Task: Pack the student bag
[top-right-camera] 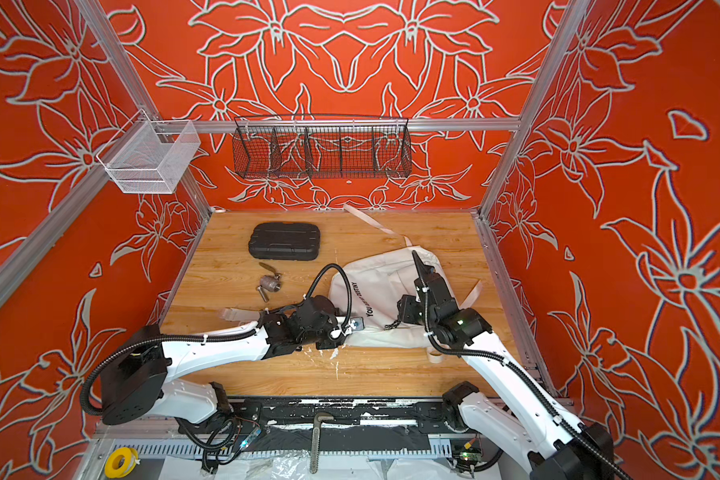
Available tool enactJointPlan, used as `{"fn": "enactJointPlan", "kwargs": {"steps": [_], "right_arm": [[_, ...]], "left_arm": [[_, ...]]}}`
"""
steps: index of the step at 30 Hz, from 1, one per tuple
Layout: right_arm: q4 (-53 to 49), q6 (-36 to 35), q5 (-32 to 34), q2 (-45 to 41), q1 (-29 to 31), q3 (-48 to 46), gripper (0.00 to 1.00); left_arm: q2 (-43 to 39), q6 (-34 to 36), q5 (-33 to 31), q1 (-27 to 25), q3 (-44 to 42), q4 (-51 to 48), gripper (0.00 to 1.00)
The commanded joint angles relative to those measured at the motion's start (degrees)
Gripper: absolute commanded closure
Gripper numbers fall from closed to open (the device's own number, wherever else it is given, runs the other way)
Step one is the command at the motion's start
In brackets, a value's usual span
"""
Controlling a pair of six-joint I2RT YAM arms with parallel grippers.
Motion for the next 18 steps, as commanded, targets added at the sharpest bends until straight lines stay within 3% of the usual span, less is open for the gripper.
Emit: {"fn": "enactJointPlan", "kwargs": {"steps": [1, 2, 8, 11, 18], "right_arm": [[-3.83, -1.97, 4.96, 4.44, -0.22, 3.23, 0.44], [-4.14, -2.15, 6.02, 5.83, -0.42, 4.05, 0.42], [-2.42, -4.86, 3.95, 11.93, -6.09, 5.28, 0.35], [-1.87, -4.90, 1.77, 15.10, -10.53, 4.91, 0.35], [-0.20, -6.70, -2.06, 20.41, -19.19, 4.60, 0.37]], "left_arm": [[-6.03, -3.77, -3.79, 0.23, 2.12, -2.84, 0.08], [-7.37, -4.41, -3.18, 0.36, 3.39, -4.19, 0.02], [-7.38, -10.61, 6.39, 1.35, 13.71, -10.02, 0.02], [0.06, -17.22, 8.26, 1.36, 20.16, -10.46, 0.02], [23.12, -32.28, 14.98, 1.29, 36.86, -20.36, 0.20]]}}
